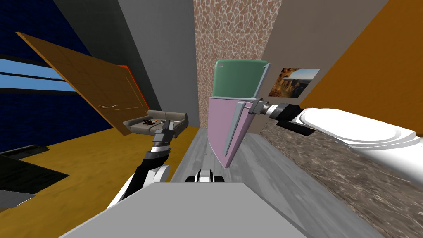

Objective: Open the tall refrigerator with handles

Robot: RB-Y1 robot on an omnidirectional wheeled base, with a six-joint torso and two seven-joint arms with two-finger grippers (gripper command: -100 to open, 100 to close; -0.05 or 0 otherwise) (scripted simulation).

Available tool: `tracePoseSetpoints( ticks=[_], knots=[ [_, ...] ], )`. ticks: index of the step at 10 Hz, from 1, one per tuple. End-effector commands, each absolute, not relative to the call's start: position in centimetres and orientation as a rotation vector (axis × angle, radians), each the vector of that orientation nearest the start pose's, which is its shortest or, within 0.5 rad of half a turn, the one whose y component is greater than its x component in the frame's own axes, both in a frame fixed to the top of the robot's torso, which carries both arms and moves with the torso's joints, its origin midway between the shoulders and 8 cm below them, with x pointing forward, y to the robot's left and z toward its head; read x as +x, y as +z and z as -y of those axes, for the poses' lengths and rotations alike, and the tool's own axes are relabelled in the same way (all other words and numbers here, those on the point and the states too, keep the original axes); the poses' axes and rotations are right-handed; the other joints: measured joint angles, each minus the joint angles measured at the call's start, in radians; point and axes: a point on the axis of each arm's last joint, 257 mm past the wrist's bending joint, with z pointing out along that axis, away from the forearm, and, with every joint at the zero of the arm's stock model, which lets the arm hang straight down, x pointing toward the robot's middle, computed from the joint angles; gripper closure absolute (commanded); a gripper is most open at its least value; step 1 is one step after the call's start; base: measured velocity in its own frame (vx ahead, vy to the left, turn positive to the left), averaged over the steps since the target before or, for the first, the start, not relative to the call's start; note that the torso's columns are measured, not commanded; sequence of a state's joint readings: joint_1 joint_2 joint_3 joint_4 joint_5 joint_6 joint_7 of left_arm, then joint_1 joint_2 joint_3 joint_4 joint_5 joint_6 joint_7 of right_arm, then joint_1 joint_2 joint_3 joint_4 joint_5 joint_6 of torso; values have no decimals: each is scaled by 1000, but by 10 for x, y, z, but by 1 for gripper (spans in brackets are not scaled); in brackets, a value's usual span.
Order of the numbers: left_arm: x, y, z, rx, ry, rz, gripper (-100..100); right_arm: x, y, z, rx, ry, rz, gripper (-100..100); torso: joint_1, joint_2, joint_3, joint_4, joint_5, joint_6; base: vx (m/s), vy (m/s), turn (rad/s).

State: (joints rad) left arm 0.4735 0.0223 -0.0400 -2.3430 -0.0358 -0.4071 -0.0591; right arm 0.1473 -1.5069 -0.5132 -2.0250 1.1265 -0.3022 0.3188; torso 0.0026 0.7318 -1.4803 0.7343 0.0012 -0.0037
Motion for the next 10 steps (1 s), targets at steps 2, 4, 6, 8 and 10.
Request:
tracePoseSetpoints(
  ticks=[2, 4, 6, 8, 10],
  knots=[
    [351, 43, -257, -606, -1272, -669, 0, 476, 186, 326, -1335, -892, -821, 100, 4, -1, 0, -1, 0, 1, -28, 294, -86],
    [351, 43, -257, -606, -1271, -669, 0, 475, 207, 321, -1338, -882, -813, -100, -10, -4, -4, 1, -1, 1, 2, 46, -68],
    [351, 43, -257, -606, -1271, -670, 0, 474, 218, 319, -1339, -879, -810, -100, -9, -1, -3, 3, -1, 1, 16, -49, -29],
    [351, 43, -257, -606, -1271, -670, 0, 472, 234, 316, -1339, -873, -805, -100, 3, 1, 0, 3, 2, 1, 31, -23, -41],
    [351, 43, -257, -606, -1271, -670, 0, 473, 229, 318, -1349, -865, -817, -100, 10, 5, 1, 6, 7, -2, 9, -3, -34]
  ],
)
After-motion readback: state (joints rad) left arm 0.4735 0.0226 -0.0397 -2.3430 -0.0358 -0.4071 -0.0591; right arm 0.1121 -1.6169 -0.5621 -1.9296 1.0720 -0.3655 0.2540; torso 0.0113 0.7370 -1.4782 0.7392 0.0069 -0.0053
